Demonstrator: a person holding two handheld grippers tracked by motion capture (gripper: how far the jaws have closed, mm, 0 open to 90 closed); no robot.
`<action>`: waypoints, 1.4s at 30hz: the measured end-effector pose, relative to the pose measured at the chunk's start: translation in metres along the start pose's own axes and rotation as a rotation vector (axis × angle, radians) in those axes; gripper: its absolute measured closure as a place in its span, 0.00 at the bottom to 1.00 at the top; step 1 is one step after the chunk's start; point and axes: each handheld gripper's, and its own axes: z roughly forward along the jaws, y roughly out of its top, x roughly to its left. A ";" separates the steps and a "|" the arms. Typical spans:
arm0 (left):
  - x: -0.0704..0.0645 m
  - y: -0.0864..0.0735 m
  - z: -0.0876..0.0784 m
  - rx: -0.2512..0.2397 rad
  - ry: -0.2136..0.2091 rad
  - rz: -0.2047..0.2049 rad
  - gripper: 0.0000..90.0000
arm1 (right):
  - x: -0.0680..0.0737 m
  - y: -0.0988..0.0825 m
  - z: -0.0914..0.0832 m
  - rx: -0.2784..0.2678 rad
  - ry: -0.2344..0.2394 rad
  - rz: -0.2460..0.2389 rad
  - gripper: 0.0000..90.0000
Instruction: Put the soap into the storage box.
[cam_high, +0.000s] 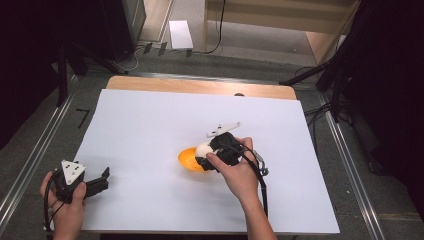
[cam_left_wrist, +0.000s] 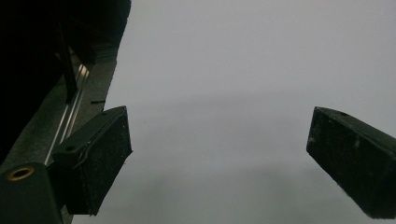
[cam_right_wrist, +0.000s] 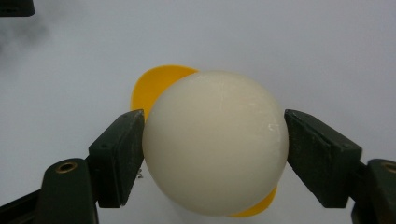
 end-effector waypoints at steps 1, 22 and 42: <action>0.000 0.000 0.000 0.000 0.000 0.000 0.08 | 0.001 0.000 0.001 -0.001 0.001 0.005 0.27; 0.000 0.000 0.000 0.005 0.000 0.004 0.08 | 0.010 0.000 0.020 0.013 -0.008 0.055 0.27; 0.000 0.000 0.000 0.007 -0.001 0.010 0.08 | 0.013 -0.003 0.034 0.065 -0.024 0.074 0.27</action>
